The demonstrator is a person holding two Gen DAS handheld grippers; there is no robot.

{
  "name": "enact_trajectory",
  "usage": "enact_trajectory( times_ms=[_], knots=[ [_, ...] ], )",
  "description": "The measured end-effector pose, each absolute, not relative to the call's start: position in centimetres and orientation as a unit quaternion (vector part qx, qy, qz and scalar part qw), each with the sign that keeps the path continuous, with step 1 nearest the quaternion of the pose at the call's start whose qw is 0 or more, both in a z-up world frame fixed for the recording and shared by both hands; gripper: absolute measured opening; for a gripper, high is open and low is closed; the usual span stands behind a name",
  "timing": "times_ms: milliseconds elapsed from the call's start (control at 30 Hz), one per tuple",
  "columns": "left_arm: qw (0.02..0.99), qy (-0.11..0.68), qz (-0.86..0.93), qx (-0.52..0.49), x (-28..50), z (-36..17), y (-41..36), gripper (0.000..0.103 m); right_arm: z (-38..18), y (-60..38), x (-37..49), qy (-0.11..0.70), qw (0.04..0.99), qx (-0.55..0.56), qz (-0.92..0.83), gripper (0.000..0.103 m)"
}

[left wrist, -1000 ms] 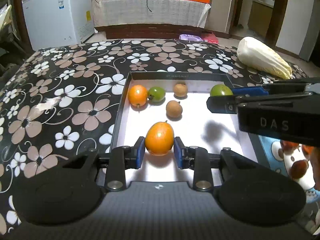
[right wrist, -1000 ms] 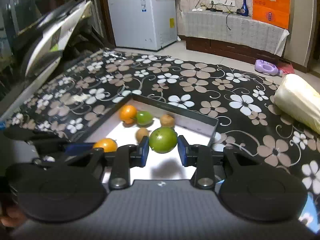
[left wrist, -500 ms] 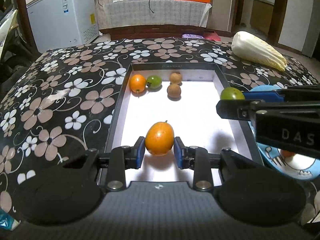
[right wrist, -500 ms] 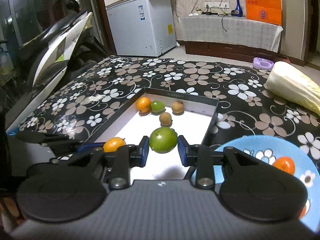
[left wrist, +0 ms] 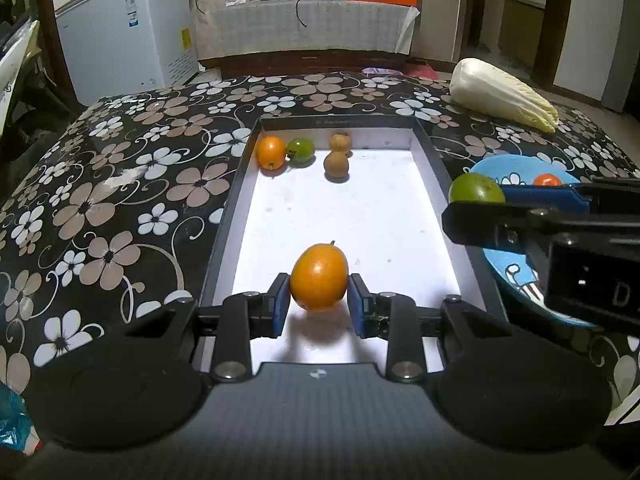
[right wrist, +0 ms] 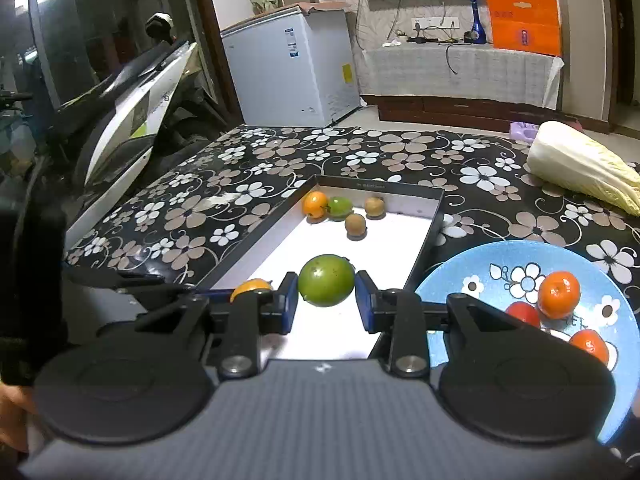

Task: Organize fruits
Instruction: 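Lift and carry the orange fruit and green lime over the blue plate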

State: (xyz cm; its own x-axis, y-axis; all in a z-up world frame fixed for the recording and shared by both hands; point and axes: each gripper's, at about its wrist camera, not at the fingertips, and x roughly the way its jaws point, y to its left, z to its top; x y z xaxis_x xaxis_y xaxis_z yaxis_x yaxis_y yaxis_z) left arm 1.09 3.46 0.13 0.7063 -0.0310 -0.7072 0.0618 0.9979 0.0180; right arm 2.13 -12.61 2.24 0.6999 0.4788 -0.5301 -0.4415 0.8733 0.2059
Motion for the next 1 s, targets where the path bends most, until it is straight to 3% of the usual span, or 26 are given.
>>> enact_trajectory(
  times_ms=[1000],
  knots=[
    [0.923,0.381,-0.038,0.017,2.2,0.2,1.9,0.036,2.6,-16.0,2.2,0.291,0.926,0.056,0.234,0.034]
  ],
)
